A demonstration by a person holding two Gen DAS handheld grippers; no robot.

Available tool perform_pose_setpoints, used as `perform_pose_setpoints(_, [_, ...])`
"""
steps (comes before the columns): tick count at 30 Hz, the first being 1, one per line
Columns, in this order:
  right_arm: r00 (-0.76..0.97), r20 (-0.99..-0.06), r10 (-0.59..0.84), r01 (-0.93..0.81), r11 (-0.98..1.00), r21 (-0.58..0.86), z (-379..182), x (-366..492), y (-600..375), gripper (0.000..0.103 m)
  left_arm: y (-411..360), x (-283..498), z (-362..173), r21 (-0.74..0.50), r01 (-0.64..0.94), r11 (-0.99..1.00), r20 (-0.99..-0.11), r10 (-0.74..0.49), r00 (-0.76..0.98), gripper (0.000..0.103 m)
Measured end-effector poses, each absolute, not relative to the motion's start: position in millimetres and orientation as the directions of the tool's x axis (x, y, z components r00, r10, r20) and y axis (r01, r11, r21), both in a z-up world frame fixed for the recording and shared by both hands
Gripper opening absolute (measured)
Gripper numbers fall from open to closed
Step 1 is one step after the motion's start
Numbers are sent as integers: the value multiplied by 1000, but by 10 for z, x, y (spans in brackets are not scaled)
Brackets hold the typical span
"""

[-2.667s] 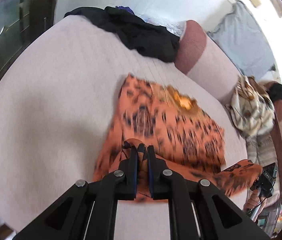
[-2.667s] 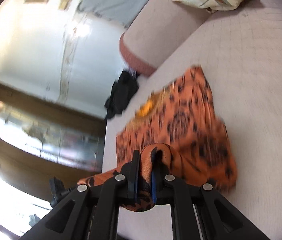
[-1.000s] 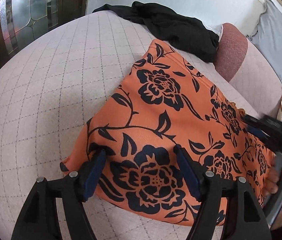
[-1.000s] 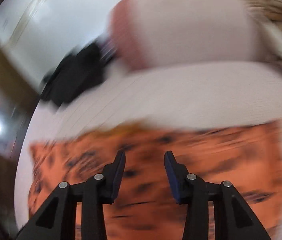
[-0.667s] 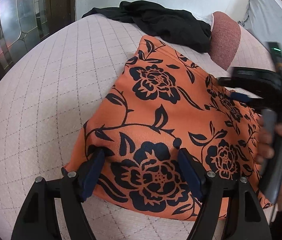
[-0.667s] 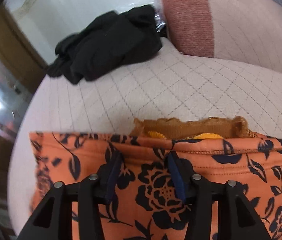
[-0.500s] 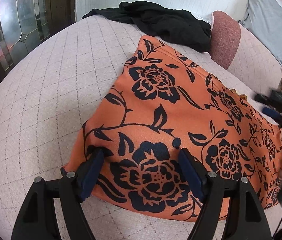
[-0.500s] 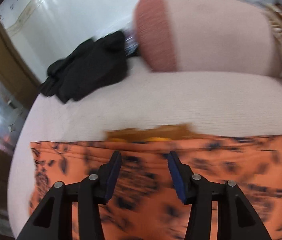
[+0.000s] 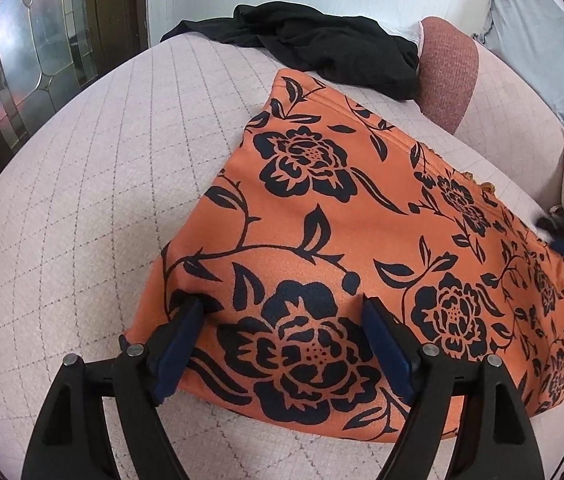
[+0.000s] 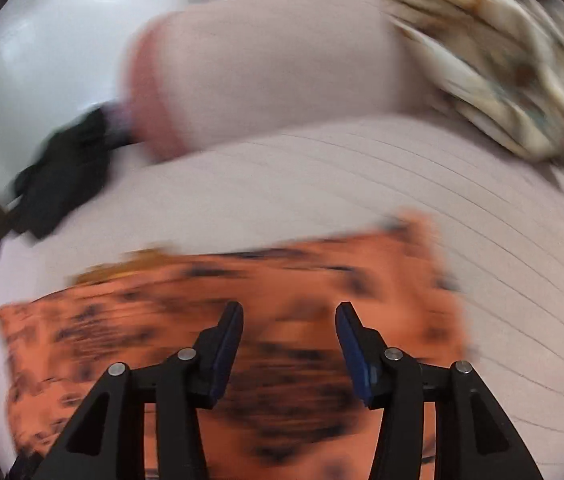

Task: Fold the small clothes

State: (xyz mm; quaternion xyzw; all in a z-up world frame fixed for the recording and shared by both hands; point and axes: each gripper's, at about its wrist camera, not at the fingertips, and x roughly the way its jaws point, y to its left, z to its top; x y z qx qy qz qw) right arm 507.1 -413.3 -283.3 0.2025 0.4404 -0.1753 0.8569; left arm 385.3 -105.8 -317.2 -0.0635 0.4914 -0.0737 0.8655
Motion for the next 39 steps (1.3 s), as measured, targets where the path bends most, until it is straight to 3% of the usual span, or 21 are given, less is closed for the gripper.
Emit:
perform_pose_setpoints(5, [595, -799, 87, 137, 969, 207, -2593, 5709, -2830, 53, -967, 3856, -3154, -204, 87, 975, -839, -220, 497, 82])
perform_pose_setpoints(10, [503, -827, 250, -19, 960, 279, -2881, 6288, -1963, 53, -925, 3838, -3169, -172, 143, 975, -840, -221, 495, 82])
perform_pose_setpoints(14, [546, -810, 213, 4, 967, 256, -3074, 6572, -1846, 61, -920, 3842, -3185, -146, 178, 973, -841, -217, 496, 82])
perform_pose_setpoints(19, [576, -761, 297, 45, 918, 393, -2987, 6563, -2132, 61, -878, 3881, -3174, -157, 179, 971, -846, -226, 483, 83])
perform_pose_setpoints(23, [627, -741, 241, 141, 900, 413, -2882, 6259, -2555, 61, -840, 3981, -3119, -183, 152, 971, -844, -234, 482, 83])
perform_pose_setpoints(29, [642, -760, 105, 323, 861, 392, -2735, 5147, -3564, 61, -589, 4049, -2947, -98, 38, 994, -815, -102, 570, 83])
perform_pose_setpoints(35, [574, -818, 21, 528, 755, 390, -3056, 3934, -4357, 61, -475, 4266, -3253, -101, -43, 994, -869, -67, 491, 83])
perform_pose_setpoints(39, [662, -745, 88, 487, 704, 516, -3123, 3279, -4558, 61, -520, 4243, -3176, -76, -44, 996, -855, -42, 517, 83])
